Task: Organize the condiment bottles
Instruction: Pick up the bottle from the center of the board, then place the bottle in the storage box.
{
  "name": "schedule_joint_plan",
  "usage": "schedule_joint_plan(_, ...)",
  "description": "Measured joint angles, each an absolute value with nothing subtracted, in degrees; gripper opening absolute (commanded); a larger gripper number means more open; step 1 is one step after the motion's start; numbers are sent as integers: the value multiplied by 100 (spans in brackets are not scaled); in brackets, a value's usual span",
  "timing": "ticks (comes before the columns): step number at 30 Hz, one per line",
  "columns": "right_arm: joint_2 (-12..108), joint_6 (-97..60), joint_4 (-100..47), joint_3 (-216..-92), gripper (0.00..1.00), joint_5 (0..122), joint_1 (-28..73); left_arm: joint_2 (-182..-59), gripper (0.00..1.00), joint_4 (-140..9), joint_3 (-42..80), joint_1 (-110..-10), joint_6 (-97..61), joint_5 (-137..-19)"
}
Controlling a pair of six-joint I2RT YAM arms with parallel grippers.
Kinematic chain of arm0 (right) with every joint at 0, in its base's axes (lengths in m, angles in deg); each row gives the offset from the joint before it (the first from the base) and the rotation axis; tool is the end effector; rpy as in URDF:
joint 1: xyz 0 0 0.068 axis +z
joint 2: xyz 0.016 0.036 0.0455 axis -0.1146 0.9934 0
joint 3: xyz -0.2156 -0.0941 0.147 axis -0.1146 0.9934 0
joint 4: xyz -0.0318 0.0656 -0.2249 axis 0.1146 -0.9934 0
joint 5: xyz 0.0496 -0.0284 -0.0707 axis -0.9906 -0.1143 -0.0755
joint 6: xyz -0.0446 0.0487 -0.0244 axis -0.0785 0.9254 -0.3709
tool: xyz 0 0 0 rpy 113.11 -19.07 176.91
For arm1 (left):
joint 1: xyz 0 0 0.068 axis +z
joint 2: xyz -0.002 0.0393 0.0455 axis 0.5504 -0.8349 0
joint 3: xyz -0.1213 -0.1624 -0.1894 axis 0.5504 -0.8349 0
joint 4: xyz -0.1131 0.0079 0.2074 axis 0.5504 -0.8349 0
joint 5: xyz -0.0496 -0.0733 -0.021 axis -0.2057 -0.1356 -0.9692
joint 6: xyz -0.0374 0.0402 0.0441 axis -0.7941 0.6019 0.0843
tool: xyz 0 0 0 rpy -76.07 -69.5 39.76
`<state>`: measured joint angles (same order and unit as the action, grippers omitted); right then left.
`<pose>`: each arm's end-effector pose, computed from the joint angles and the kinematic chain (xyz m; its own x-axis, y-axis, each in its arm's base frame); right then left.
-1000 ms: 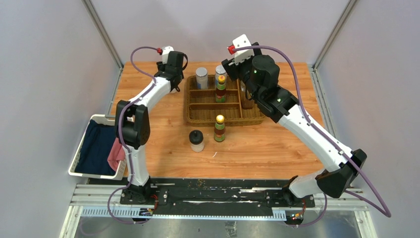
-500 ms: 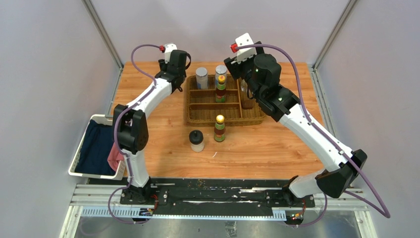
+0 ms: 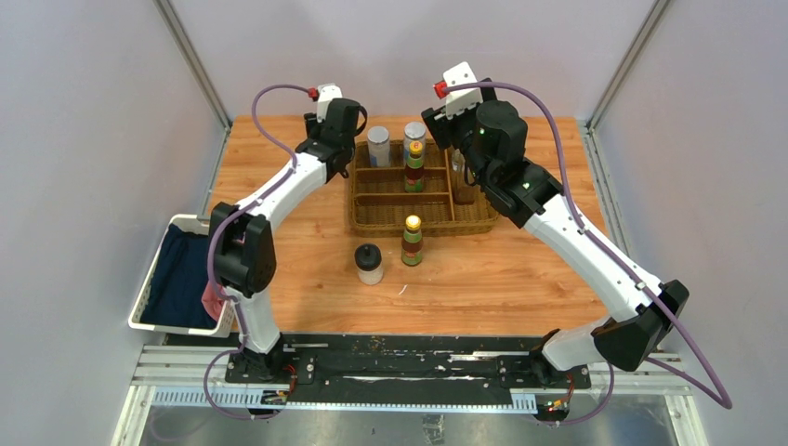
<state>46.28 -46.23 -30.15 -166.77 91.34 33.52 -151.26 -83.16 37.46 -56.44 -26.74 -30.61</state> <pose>0.2466 0.1781 0.4815 0.1627 -0.2931 -0.9421 -0.2504 0.9113 -0.3267 0.4041 -0.1321 0.3085 -0.3796 -0.1290 -0.9161 -0.3494 0.9369 0.0129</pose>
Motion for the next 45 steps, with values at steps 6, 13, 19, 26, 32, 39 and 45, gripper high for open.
schedule_joint_plan(6, 4608, -4614, -3028, -16677, 77, 9174, 3352, -14820, 0, -8305, 3650, -5777, -2593, -2932)
schedule_joint_plan(13, 4554, -4603, -3061, -16677, 77, 9220, 3345, -14499, 0, -8268, 3525, -6046, -2447, -2765)
schedule_joint_plan(19, 4510, -4586, -3120, -16679, 77, 9239, 3317, -14361, 0, -8257, 3383, -6241, -2388, -2715)
schedule_joint_plan(26, 4399, -4558, -3192, -16679, 77, 9281, 3312, -14215, 0, -8235, 3132, -6453, -2359, -2628)
schedule_joint_plan(32, 4302, -4525, -3210, -16677, 77, 9333, 3312, -14014, 0, -8246, 2950, -6698, -2340, -2569)
schedule_joint_plan(39, 4217, -4505, -3304, -16677, 77, 9432, 3312, -13695, 0, -8298, 2815, -7023, -2320, -2490)
schedule_joint_plan(45, 4171, -4453, -3369, -16677, 77, 9499, 3312, -13434, 0, -8318, 2686, -7351, -2314, -2427)
